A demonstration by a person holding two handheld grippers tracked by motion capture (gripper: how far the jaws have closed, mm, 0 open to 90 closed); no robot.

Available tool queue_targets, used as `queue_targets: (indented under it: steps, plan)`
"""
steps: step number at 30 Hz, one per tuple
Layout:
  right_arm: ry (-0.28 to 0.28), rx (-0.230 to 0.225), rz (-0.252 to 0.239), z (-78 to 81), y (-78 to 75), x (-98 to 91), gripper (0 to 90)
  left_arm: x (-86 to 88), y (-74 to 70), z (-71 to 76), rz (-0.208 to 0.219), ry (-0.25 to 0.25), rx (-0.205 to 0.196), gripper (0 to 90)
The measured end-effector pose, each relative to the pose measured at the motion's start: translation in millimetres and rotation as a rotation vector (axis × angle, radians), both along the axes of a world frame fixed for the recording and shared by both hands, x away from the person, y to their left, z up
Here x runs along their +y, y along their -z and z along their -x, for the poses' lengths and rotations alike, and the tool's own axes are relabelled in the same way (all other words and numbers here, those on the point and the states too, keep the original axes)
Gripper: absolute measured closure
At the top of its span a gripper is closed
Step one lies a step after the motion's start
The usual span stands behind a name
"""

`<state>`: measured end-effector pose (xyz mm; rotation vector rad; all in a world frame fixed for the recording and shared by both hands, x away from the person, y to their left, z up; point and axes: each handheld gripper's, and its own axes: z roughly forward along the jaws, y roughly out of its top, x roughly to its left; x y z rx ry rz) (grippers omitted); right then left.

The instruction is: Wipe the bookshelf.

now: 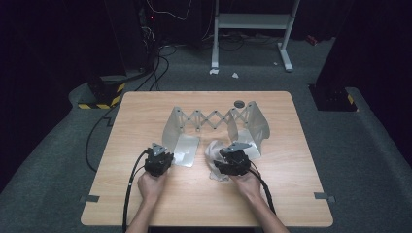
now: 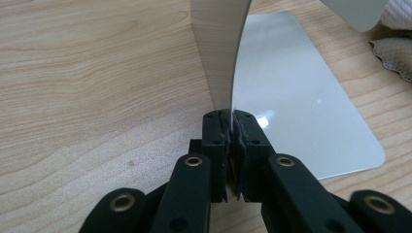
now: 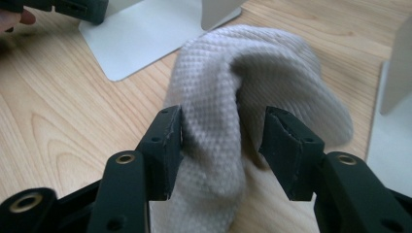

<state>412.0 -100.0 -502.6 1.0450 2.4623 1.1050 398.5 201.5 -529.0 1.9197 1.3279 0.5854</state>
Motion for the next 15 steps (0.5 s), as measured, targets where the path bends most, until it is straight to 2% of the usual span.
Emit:
queue_targets:
  steps: [4, 7, 10, 13, 15]
  plan:
    - [0.012, -0.018, -0.011, 7.0, -0.3, -10.5, 47.0, 0.0, 0.0, 0.0, 0.0, 0.0, 0.0, 83.7]
    - [0.021, -0.017, -0.06, 11.5, -0.5, -21.2, 44.5, 0.0, 0.0, 0.0, 0.0, 0.0, 0.0, 83.7]
    - [0.032, -0.03, -0.063, 17.9, 1.8, -32.0, 43.2, 0.3, 0.0, -0.2, 0.004, 0.0, 0.002, 83.8]
    - [0.074, -0.05, -0.067, 23.6, 4.3, -47.1, 42.2, 0.0, 0.0, -0.1, 0.002, -0.001, 0.001, 83.8]
    - [0.122, -0.081, -0.08, 27.4, 4.8, -60.4, 37.9, 0.0, 0.0, -0.1, 0.002, -0.001, 0.001, 83.8]
